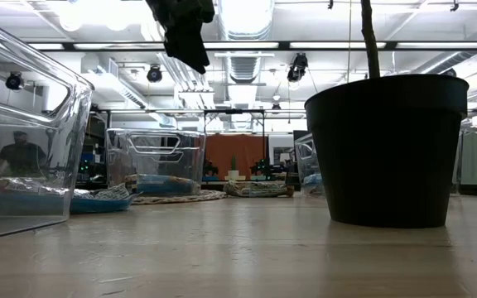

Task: Pick and place Granola Bars by type
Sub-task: Put the bottom yellow granola bar into the top left transparent bin

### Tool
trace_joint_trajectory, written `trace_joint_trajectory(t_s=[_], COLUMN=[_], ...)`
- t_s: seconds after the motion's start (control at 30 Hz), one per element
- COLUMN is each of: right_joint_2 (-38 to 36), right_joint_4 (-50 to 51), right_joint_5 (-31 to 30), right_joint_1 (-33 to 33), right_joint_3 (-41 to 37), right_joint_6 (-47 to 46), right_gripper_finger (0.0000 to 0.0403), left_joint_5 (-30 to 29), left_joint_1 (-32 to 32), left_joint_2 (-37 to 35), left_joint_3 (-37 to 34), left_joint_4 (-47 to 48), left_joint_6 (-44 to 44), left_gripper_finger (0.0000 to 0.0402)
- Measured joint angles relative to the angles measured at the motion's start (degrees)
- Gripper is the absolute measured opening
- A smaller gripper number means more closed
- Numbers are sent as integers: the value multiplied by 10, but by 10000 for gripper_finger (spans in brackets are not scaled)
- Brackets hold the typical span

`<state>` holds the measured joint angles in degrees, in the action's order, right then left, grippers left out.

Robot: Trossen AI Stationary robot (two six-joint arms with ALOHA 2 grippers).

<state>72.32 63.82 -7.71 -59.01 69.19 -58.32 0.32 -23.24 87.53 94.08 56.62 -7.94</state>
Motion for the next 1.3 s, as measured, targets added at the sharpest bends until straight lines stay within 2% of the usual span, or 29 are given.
trace_joint_trajectory(t_s=[0.2, 0.53, 0.73, 0.93, 1.13, 1.3], right_joint_2=[-78, -158, -191, -207, -217, -217], right_joint_4=[57, 82, 92, 177, 251, 262], right_joint_5=[-75, -281, -303, -337, -431, -503], right_joint_1=[0, 0, 0, 1, 10, 73], right_joint_3=[0, 0, 0, -1, -1, -1], right_joint_6=[-39, -50, -49, -120, -213, -212], right_gripper_finger=[12, 11, 11, 11, 11, 11], left_joint_5=[9, 16, 16, 19, 21, 25], left_joint_1=[0, 0, 0, 0, 0, 0], left_joint_2=[0, 0, -1, -1, -1, -1], left_joint_3=[0, 0, -1, -1, -1, -2], left_joint_4=[0, 0, 0, 1, 0, -20], left_joint_6=[3, 3, 3, 7, 9, 7], left_gripper_finger=[227, 227, 227, 227, 227, 227])
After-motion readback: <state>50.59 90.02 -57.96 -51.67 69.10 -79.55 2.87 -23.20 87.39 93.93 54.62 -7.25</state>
